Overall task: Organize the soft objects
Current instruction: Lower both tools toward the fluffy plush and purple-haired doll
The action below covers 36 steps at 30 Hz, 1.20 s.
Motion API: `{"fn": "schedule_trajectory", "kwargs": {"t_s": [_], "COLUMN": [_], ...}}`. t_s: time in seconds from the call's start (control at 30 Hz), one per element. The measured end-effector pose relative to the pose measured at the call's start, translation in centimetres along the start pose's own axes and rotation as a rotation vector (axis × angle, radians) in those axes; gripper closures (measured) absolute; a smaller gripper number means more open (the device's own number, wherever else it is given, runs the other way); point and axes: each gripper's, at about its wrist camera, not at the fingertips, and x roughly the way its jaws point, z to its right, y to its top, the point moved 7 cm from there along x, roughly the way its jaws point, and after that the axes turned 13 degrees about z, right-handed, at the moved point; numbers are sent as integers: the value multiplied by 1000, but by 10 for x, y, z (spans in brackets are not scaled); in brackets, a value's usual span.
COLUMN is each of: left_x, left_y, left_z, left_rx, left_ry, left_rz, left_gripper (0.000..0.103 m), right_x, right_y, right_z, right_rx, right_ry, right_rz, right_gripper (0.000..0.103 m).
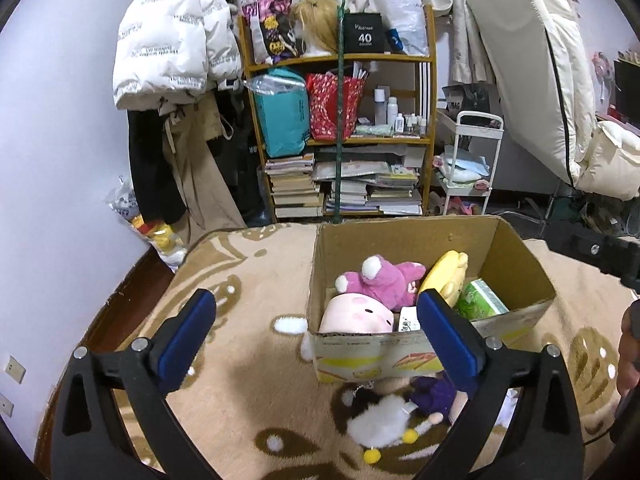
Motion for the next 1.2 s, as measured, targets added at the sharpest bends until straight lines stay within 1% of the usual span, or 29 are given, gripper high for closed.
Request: {"fn": "schedule_trajectory", "kwargs": {"t_s": [0.1,0.27,0.5,0.6,0.73,0.9,1.2], "left_x": [-13,-32,-61,-68,-77,-76,-60], "left_y": [2,3,-3,-5,-8,-19,-29], "left_z": [0,0,-1,0,1,0,-3], "left_rx": [10,4,13,29,37,37,24], "left_ry": [2,-16,-14,-15,-12,-23,-22], "left_rz": [12,4,3,0,-3,-37,-80], "left_gripper": [3,3,3,3,3,3,3], "right_x": [-10,-28,-50,-57,-64,-66,-50], "right_y": [-1,-5,-14,-19,-24,-32,-43], "right_z": [-2,-6,-13,-15,-15,-11,-8], "right_rx": [-10,-15,-29,-40,-25,-7,-29], "right_ry": [-11,-8,-18,-23,-21,-32,-52], "right_rz": [-1,-5,-8,-17,-26,-46,-86], "right_gripper": [0,0,0,0,0,0,0]}}
